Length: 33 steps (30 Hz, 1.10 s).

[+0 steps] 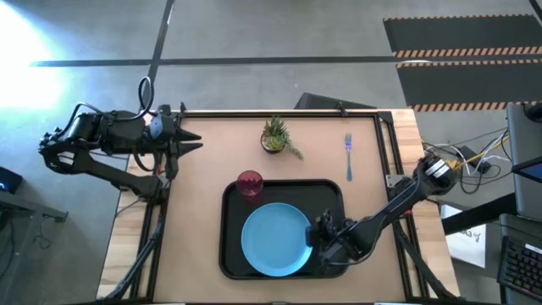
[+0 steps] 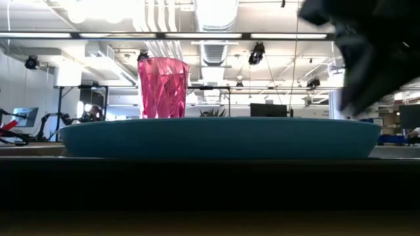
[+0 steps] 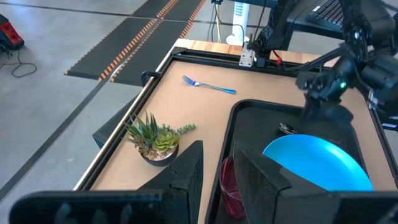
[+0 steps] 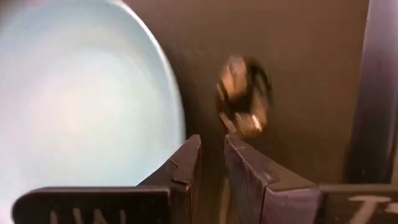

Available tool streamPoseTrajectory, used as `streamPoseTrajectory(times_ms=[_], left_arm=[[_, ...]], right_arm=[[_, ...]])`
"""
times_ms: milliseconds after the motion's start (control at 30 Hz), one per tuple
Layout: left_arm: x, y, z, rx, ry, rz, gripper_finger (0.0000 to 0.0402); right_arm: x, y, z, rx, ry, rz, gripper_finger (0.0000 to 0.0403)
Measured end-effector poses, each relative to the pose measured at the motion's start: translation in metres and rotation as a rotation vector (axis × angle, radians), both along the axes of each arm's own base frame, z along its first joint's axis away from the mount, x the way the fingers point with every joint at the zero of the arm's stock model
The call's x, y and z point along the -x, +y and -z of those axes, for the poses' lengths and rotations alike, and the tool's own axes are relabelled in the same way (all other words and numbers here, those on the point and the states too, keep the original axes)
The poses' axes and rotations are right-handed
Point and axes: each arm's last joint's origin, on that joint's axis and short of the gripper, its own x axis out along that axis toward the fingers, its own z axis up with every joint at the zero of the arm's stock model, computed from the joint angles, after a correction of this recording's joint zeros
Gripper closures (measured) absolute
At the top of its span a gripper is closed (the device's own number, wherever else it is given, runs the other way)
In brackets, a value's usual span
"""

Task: Pick and place plate/cup/fork/spoon on tray
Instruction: Put the blue fork to the right of the black spoon on the black serving tray

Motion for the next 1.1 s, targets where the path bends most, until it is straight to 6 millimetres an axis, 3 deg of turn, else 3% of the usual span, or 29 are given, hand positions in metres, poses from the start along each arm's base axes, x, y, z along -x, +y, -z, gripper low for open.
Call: streamPoseTrajectory(times_ms=[200,667,900,1100], left_arm=[[-0.001,0.0,0.0,0.0,0.002,0.0,0.0329],[-0.004,0.0,0.001,-0.001,0.012,0.0,0.0329],[-0.004,0.0,0.001,0.003,0.009,-0.002,0.0329],[-0.003,0.0,0.001,0.003,0.008,-0.002,0.0329]], right_arm=[[0.01,-0.025,-0.032,0.147,-0.004,-0.044,0.0337],[0.029,-0.124,-0.085,0.236,0.127,-0.206,0.0339],[0.054,-0.163,-0.084,0.172,0.083,-0.228,0.0339],[0.066,-0.179,-0.059,0.098,-0.054,-0.239,0.0339]])
